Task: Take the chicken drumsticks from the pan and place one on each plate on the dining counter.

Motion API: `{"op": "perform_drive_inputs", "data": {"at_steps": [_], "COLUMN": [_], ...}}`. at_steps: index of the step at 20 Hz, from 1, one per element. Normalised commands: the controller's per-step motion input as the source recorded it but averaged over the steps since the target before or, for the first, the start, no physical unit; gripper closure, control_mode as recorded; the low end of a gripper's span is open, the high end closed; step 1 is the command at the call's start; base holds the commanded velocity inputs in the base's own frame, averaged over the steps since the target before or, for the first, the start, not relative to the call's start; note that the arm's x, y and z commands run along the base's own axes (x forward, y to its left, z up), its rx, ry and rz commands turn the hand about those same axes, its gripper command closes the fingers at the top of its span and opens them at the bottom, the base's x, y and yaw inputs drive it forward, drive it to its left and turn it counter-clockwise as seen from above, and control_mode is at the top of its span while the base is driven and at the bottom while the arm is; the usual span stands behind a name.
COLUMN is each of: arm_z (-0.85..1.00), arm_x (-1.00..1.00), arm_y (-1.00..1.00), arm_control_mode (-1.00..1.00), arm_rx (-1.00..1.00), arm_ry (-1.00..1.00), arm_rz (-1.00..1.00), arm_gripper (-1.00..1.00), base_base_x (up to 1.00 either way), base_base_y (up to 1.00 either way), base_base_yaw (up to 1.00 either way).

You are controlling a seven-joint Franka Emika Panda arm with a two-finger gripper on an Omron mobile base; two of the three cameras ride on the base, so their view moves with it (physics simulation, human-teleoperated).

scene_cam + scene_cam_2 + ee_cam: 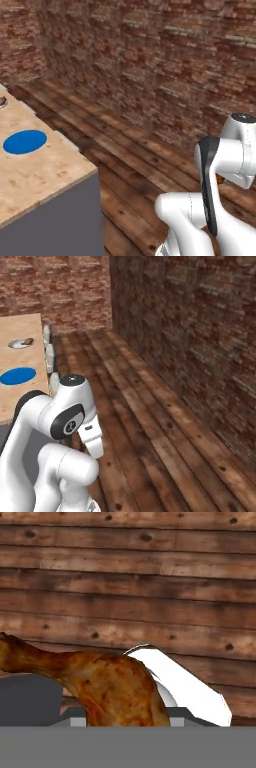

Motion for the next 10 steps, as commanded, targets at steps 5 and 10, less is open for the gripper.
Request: {"op": "perform_drive_inputs", "data": {"at_steps": [5,10], "arm_z": [0.0,0.0], "arm_x": [0.0,0.0], "arm_y": [0.0,0.0], "arm_control_mode": [1.0,1.0], "arm_rx": [0.0,0.0], "arm_ry": [0.0,0.0], "arm_rz": [0.0,0.0], "arm_gripper": [1.0,1.0], "base_base_x": [0.72,0.63], "base_base_y": [-0.95,-0.83], "base_base_yaw": [0.56,0.64]}}
